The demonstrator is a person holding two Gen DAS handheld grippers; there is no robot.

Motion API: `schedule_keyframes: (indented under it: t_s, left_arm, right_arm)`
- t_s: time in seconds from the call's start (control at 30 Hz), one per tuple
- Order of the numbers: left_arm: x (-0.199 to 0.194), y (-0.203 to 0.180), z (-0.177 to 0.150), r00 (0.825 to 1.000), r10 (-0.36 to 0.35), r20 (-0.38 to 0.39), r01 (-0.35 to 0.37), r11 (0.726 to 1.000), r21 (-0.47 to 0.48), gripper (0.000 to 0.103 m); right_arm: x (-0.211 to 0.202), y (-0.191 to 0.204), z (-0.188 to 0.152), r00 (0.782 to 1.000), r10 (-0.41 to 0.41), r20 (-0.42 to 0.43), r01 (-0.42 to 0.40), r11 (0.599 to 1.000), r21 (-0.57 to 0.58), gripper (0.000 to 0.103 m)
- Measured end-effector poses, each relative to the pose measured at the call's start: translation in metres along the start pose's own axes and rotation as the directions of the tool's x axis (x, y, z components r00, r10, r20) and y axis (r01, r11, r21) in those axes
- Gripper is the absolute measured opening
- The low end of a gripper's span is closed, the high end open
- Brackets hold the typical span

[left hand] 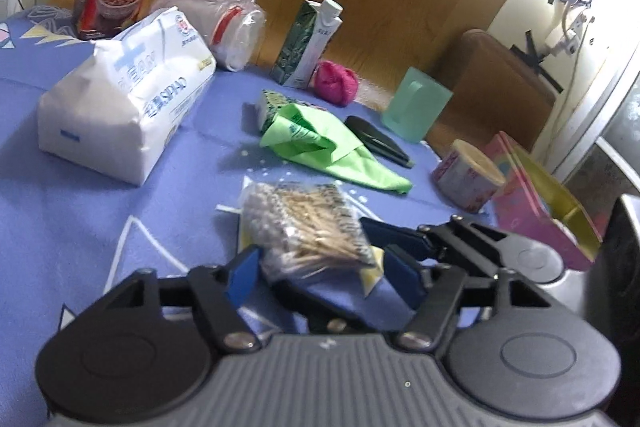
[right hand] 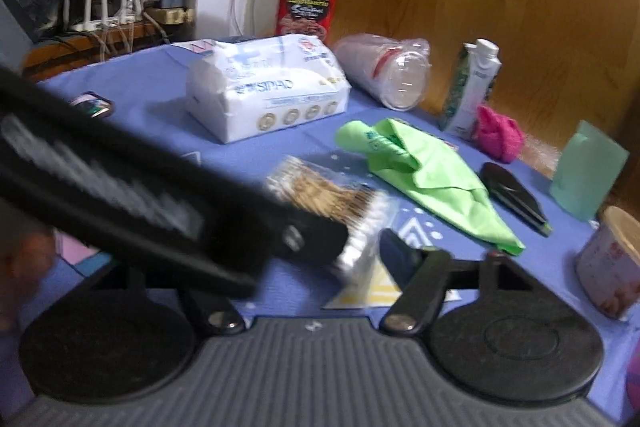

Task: Organize soft objects
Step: 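Grasp the cotton swab bag with the left gripper and lift, then carry the cotton swab bag into the pink tin and release, then reach the right gripper to the green cloth and grasp it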

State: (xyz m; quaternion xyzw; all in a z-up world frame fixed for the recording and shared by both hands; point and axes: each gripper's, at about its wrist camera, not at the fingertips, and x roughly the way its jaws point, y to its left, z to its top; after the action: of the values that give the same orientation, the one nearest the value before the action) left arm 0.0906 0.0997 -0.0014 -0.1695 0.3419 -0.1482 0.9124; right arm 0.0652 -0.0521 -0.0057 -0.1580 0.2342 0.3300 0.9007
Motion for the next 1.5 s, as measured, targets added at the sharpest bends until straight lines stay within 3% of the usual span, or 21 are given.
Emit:
schedule_keyframes:
  t_s: [0.07, 0.23, 0.43, 0.6, 0.8, 0.97, 1.07, 1.13, 1.23, 1.4, 1.5]
  left_arm:
    - [-0.006, -0.005, -0.001, 1.0, -0.002, 0.011, 0.002, 1.0, 0.026, 0.058]
    - [-0.026, -0.028, 0.003, 0.996, -0.067, 0.063, 0.062, 0.994, 0.085, 0.058]
    - [-0.035, -0.083, 0.009, 0.986, -0.124, 0.109, 0.097, 0.97, 0.224, 0.058]
    - [-0.025, -0.131, 0.013, 0.978, -0.189, 0.086, 0.154, 0.938, 0.31, 0.058]
    - [0.005, -0.202, 0.008, 0.964, -0.266, 0.018, 0.233, 0.874, 0.427, 0.058]
    - [0.041, -0.268, 0.004, 0.934, -0.35, -0.069, 0.337, 0.802, 0.493, 0.058]
    - [0.069, -0.306, 0.001, 0.914, -0.389, -0.116, 0.392, 0.768, 0.506, 0.063]
    - [0.088, -0.324, -0.002, 0.922, -0.366, -0.127, 0.376, 0.768, 0.518, 0.069]
    - [0.113, -0.33, -0.004, 0.945, -0.298, -0.133, 0.323, 0.803, 0.501, 0.07]
    - [0.116, -0.293, -0.005, 0.952, -0.271, -0.144, 0.306, 0.856, 0.416, 0.07]
    - [0.096, -0.268, -0.004, 0.961, -0.26, -0.099, 0.277, 0.866, 0.417, 0.072]
  right_arm:
    - [-0.001, 0.0, -0.001, 1.0, -0.011, 0.003, 0.011, 1.0, 0.009, 0.058]
    - [-0.014, -0.001, -0.007, 0.995, -0.096, 0.042, 0.094, 0.995, 0.04, 0.039]
    - [-0.045, -0.024, -0.008, 0.971, -0.196, 0.136, 0.173, 0.971, 0.162, 0.036]
    - [-0.077, -0.048, -0.019, 0.937, -0.297, 0.182, 0.25, 0.937, 0.244, 0.036]
    - [-0.118, -0.087, -0.046, 0.88, -0.437, 0.183, 0.36, 0.868, 0.342, 0.036]
    - [-0.156, -0.13, -0.076, 0.815, -0.561, 0.145, 0.456, 0.776, 0.437, 0.036]
    - [-0.177, -0.157, -0.093, 0.764, -0.637, 0.105, 0.521, 0.705, 0.481, 0.036]
    - [-0.186, -0.175, -0.103, 0.718, -0.693, 0.066, 0.583, 0.65, 0.487, 0.039]
    - [-0.193, -0.199, -0.119, 0.637, -0.771, -0.019, 0.68, 0.549, 0.486, 0.043]
    - [-0.206, -0.217, -0.139, 0.622, -0.782, -0.043, 0.661, 0.494, 0.565, 0.044]
    - [-0.206, -0.216, -0.138, 0.641, -0.767, -0.012, 0.62, 0.509, 0.598, 0.044]
